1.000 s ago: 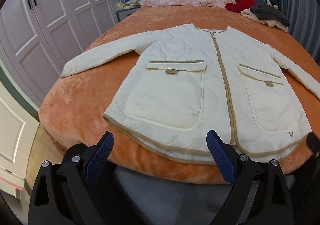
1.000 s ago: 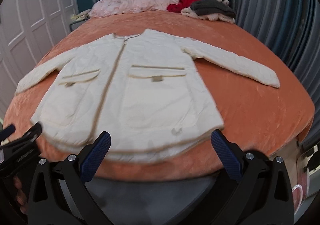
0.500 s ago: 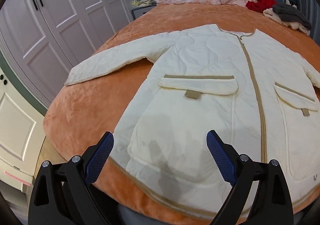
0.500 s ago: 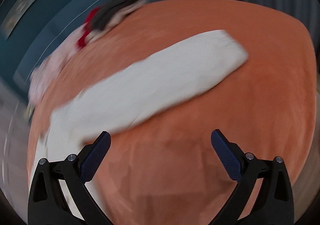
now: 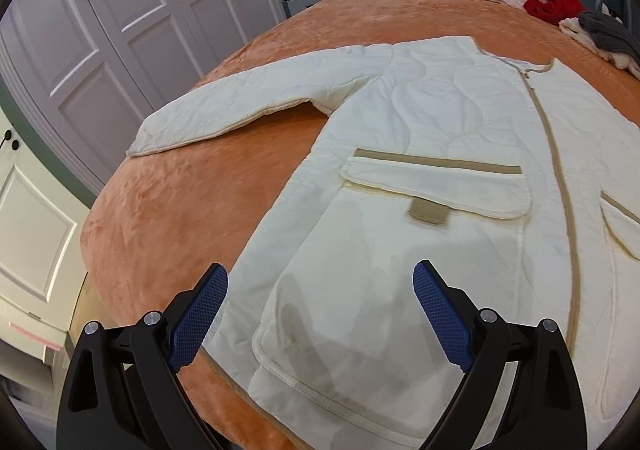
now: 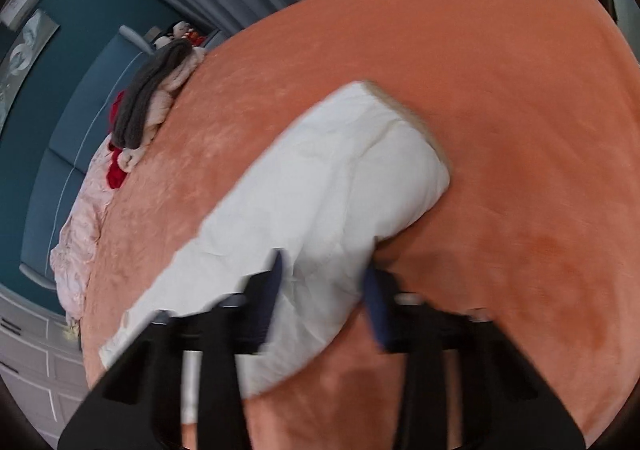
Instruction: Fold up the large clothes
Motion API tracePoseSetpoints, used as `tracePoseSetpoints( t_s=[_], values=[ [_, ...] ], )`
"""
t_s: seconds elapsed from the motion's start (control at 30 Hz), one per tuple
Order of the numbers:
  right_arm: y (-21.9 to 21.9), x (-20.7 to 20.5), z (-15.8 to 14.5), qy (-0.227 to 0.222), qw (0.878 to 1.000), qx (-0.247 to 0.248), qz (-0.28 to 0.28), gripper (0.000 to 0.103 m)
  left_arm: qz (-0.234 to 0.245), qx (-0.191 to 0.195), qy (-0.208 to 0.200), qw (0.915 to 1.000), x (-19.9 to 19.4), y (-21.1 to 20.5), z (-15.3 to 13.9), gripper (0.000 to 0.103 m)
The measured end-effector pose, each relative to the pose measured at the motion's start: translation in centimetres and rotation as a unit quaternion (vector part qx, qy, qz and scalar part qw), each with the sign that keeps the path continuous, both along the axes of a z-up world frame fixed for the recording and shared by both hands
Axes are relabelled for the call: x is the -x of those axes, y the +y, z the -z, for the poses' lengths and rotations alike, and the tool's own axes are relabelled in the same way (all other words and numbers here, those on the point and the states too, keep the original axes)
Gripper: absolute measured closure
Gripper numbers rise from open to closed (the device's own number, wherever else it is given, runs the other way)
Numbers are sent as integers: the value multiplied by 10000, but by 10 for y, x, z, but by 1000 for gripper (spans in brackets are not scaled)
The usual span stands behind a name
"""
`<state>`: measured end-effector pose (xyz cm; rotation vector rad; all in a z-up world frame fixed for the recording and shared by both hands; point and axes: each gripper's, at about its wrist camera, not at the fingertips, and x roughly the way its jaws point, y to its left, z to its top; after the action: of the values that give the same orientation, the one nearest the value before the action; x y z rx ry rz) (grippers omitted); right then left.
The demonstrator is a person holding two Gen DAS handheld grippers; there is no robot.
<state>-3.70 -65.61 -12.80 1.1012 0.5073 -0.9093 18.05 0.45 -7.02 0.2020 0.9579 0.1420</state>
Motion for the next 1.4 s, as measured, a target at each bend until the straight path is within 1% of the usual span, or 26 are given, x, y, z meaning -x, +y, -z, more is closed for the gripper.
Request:
tracePoseSetpoints(
  t_s=[0.03,0.1,0.17,0.23,0.3,0.33,0.4,0.43,0.47,0.5,0.53,0.57,0.63,0.73,0.77,0.87,0.9,0.93,1.03,1.07,1.13,1.2,1.27,1.3,1.33,1.4],
  values=[
    [0,-4,-7,-119,9999,78,-76,87,-31,-14,5,10000,-2,2,1,11],
    [11,-29,-37,-455,9975,404,-349,90,-77,2,7,10000,-4,7,2,11],
    [34,-62,-77,-728,9896,880,-870,90,-130,19,2,9999,-5,10,3,11],
    [59,-92,-107,-883,9784,1245,-1396,90,-201,65,-12,9998,-7,15,4,11],
    [106,-137,-145,-1055,9544,1712,-2204,90,-262,117,-21,9996,-8,20,5,11],
    [120,-148,-154,-1105,9467,1814,-2422,90,-299,144,-25,9994,-8,23,5,11],
    [171,-189,-174,-1257,9181,2038,-3158,90,-342,182,-30,9992,-9,28,4,11],
    [189,-201,-178,-1294,9081,2086,-3393,90,-359,197,-35,9992,-9,29,5,11],
    [217,-220,-182,-1331,8923,2144,-3743,90,-383,216,-42,9990,-9,32,5,11],
    [241,-234,-183,-1341,8789,2190,-4020,90,-402,243,-47,9989,-10,35,5,11],
    [258,-244,-182,-1325,8690,2234,-4211,90,-416,257,-44,9988,-10,36,5,11],
    [285,-257,-179,-1260,8544,2306,-4483,90,-433,278,-42,9987,-10,39,5,11],
    [328,-273,-169,-1136,8320,2375,-4884,90,-454,337,-33,9984,-11,44,6,11],
    [390,-290,-140,-935,7972,2262,-5519,90,-466,426,-42,9980,-13,52,6,11],
    [404,-289,-131,-866,7904,2246,-5634,90,-467,457,-44,9979,-15,55,6,11],
    [448,-294,-96,-546,7628,2124,-6082,88,-468,628,-25,9969,-20,60,6,11],
    [458,-296,-85,-435,7561,2125,-6174,86,-462,771,-21,9960,-23,61,5,11],
    [472,-294,-71,-268,7455,2159,-6300,85,-461,876,-29,9951,-26,63,4,11],
    [493,-276,-54,-127,7246,2138,-6550,69,-388,1253,-60,9913,-35,59,-2,11],
    [497,-272,-52,-172,7219,2102,-6590,62,-337,1391,-65,9897,-39,56,-5,11],
    [500,-261,-55,-318,7237,2027,-6589,56,-196,1763,-29,9841,-50,48,-9,11],
    [487,-242,-62,-495,7359,1906,-6479,50,-76,2251,36,9743,-63,36,-11,11],
    [468,-226,-66,-525,7583,1816,-6239,50,-28,2553,155,9667,-73,25,-9,11],
    [451,-217,-67,-526,7737,1746,-6067,50,16,2797,255,9597,-81,16,-5,11],
    [441,-213,-68,-504,7856,1705,-5927,50,-5,2886,344,9568,-84,9,-2,11],
    [399,-199,-64,-390,8199,1543,-5499,49,-27,3273,507,9436,-96,-7,7,11]
  ],
)
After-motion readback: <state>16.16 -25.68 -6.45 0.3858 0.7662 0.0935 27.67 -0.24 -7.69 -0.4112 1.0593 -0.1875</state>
